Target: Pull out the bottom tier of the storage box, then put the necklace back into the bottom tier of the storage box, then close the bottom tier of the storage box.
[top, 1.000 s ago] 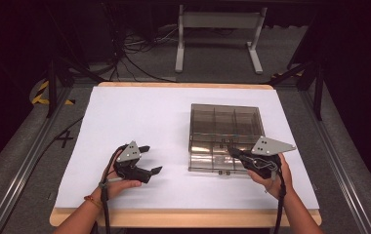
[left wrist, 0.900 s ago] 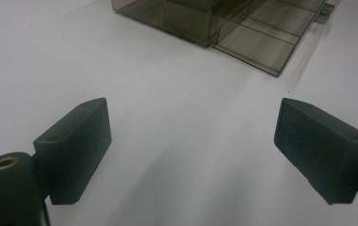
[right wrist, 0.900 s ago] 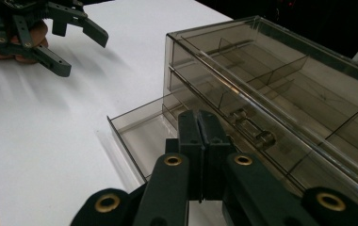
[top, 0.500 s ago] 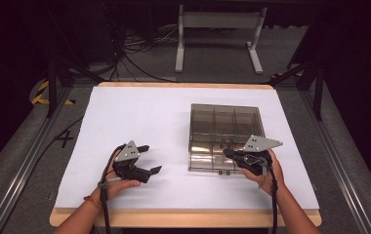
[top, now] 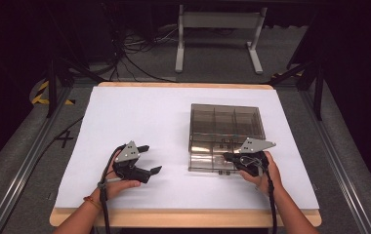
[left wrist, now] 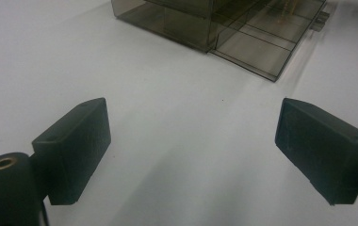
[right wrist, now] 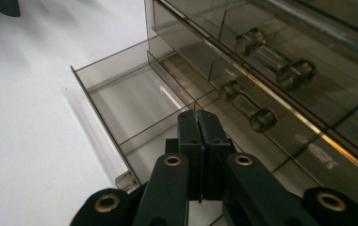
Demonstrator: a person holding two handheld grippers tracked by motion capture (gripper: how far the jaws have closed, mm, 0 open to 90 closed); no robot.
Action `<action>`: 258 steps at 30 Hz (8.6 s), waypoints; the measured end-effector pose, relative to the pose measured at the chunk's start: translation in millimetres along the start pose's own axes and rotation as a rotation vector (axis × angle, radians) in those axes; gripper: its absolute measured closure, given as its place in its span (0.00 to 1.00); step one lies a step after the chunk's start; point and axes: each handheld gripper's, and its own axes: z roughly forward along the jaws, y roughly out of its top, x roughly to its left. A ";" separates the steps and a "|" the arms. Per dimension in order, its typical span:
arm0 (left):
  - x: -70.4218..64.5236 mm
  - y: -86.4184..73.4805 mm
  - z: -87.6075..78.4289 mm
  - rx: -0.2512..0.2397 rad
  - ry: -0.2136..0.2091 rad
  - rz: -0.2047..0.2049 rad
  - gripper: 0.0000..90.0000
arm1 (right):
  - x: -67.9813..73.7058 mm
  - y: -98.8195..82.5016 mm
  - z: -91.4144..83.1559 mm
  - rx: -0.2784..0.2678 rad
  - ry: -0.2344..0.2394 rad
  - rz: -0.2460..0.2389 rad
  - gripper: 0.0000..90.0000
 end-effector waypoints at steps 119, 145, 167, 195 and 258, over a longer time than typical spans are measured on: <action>-100.8 63.2 110.3 0.217 -0.149 0.302 1.00 | -50.2 -2.8 -72.0 -0.156 -0.386 0.110 1.00; -82.2 72.0 133.5 0.206 -0.087 0.302 1.00 | -50.6 -4.6 -72.3 -0.166 -0.379 0.119 1.00; -67.1 81.9 140.2 0.213 -0.034 0.303 0.99 | -52.1 -5.6 -73.1 -0.172 -0.366 0.125 1.00; -52.4 82.9 142.1 0.229 0.003 0.324 1.00 | -53.1 -6.8 -74.0 -0.179 -0.354 0.136 1.00; 6.1 7.4 -52.1 0.180 0.141 0.175 0.66 | -10.4 -22.4 -78.5 -0.062 -0.225 -0.061 0.80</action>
